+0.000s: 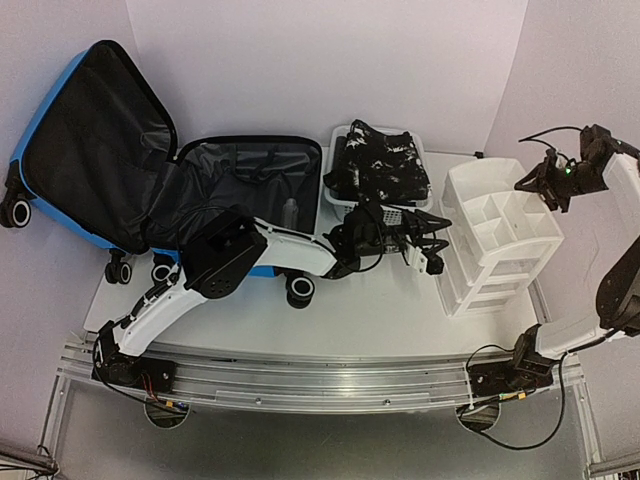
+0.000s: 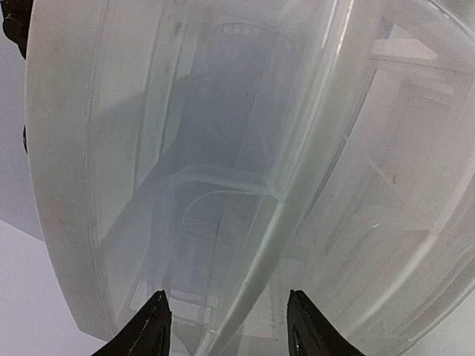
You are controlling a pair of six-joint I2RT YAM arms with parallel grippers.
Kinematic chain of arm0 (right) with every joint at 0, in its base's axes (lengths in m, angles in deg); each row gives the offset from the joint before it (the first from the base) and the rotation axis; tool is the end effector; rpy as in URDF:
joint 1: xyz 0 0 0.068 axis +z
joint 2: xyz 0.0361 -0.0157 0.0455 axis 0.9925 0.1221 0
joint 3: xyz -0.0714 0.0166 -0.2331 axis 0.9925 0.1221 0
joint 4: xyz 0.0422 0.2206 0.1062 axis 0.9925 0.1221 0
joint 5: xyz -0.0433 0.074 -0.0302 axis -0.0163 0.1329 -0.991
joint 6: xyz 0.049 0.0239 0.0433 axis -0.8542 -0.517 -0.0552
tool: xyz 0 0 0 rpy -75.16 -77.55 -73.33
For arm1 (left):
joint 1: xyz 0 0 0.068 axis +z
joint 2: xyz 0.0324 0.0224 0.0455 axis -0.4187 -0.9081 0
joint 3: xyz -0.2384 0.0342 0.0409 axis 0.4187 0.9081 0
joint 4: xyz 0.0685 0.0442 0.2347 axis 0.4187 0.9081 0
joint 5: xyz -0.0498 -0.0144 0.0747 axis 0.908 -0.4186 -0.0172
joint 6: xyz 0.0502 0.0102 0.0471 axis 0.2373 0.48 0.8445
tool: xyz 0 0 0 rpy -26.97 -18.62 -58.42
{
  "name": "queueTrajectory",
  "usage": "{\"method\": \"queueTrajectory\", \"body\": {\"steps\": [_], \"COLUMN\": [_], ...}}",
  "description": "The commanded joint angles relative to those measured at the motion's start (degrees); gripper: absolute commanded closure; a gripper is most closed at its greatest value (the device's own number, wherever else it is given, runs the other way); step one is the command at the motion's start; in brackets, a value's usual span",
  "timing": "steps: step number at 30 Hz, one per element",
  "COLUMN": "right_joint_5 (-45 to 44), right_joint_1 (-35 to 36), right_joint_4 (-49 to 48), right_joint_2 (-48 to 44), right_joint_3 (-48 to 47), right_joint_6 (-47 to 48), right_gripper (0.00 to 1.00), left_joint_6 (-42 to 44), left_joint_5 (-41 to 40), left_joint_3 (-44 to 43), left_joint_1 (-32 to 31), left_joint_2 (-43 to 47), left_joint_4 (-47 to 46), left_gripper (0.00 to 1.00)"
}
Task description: Open, take out, and arrange the luggage
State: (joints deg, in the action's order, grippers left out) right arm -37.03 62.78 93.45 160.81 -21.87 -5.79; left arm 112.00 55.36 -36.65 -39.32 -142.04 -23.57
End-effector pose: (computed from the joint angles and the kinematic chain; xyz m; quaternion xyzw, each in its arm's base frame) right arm 0.2531 -0.0644 0.2950 0.1889 0.9191 0.2175 0.2688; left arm 0.2280 -0.5196 0.1346 0.6583 0.0949 -0.0707 0.7434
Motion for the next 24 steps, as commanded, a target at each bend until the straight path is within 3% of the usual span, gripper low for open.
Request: {"method": "queueTrajectory", "body": {"steps": [1, 7, 16, 24], "right_joint_5": [-2.22, -2.23, -1.79, -1.17], "right_joint_1": [0.66, 0.61, 0.62, 0.64], "right_joint_4": [3.99, 4.08, 4.06, 3.99], "right_joint_2": [-0.91, -0.12, 0.47, -0.03], "right_joint_3": [1.33, 0.36, -0.14, -0.23], "right_joint_6": [-1.02, -0.62, -0.50, -0.15], "right_gripper": [0.67, 0.67, 0.68, 0.68], "left_joint_6": [0.17, 1.31, -2.62, -0.37], "left_joint_5": [1.78, 2.30, 0.49, 1.64], "left_joint_3": [5.49, 8.64, -2.81, -6.84], "left_joint_1": [-0.79, 0.15, 0.09, 0.10], "left_joint_2": [6.09, 8.50, 5.86, 2.88], "left_joint_4": [-7.63, -9.02, -4.59, -0.29], "left_gripper": [0.48, 0.48, 0.47, 0.49]}}
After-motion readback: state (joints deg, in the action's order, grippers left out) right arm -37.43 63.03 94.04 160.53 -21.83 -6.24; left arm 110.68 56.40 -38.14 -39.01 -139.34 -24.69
